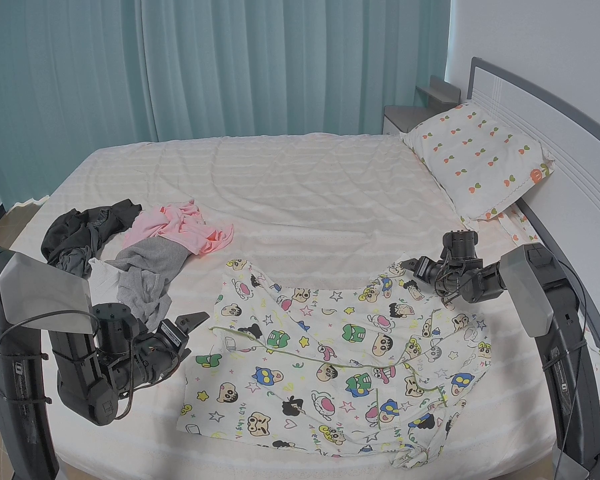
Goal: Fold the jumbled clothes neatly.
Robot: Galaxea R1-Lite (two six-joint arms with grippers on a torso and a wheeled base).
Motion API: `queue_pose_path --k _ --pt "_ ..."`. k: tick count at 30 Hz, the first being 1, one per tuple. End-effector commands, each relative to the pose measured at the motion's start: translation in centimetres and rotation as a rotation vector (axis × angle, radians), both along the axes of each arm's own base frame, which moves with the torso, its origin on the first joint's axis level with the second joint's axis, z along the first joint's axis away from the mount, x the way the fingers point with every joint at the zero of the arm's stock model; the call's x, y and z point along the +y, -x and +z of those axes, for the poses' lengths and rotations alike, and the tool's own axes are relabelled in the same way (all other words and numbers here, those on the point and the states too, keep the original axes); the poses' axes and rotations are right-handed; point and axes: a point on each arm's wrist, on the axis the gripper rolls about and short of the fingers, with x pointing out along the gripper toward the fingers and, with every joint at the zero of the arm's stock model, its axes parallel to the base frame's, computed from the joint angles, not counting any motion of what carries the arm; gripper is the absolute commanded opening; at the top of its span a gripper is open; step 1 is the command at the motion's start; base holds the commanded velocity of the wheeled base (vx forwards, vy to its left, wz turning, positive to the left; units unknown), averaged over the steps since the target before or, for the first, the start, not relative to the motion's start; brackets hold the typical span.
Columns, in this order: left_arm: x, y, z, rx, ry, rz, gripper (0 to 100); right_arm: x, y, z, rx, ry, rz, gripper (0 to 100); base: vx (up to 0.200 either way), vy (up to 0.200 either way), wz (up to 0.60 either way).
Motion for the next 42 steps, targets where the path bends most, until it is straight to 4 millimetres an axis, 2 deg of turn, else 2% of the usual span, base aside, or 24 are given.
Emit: queue_pose_path --k 1,10,18,23,33,34,39,42 --pt "0.0 0.0 0.0 0.000 -0.001 0.000 100 0.0 -0.2 -0.3 -0.002 0.000 -0.001 0 0.000 0.000 0.00" --pt "0.0 0.0 -0.1 0.001 -0.002 0.000 100 -1.0 -0.7 0.4 -0.035 0.005 -0.036 0 0.000 0.000 0.00" --pt "-0.1 0.0 -0.1 -0.001 -0.007 -0.004 100 -1.8 -1.2 1.8 -0.079 0.003 -0.074 0 0.000 0.000 0.00" --pt "-0.1 0.0 -0.1 -0.001 -0.007 -0.006 100 -2.6 -1.2 1.7 -0.077 0.012 -0.111 0 0.000 0.000 0.00" --pt "-0.1 0.0 -0.1 -0.002 -0.008 -0.006 100 -2.1 -1.1 1.2 -0.063 0.019 -0.091 0 0.000 0.000 0.00" --pt "-0.1 0.0 -0.1 -0.002 -0.008 -0.006 100 -2.0 -1.2 1.1 -0.066 0.021 -0.090 100 0.000 0.000 0.00" --pt "-0.1 0.0 -0.1 -0.001 -0.007 -0.006 100 -1.4 -1.1 0.8 -0.060 0.020 -0.078 100 0.000 0.000 0.00" --pt "-0.1 0.0 -0.1 -0.001 -0.007 -0.006 100 -0.6 -0.9 -0.2 -0.041 0.025 -0.063 100 0.000 0.000 0.00"
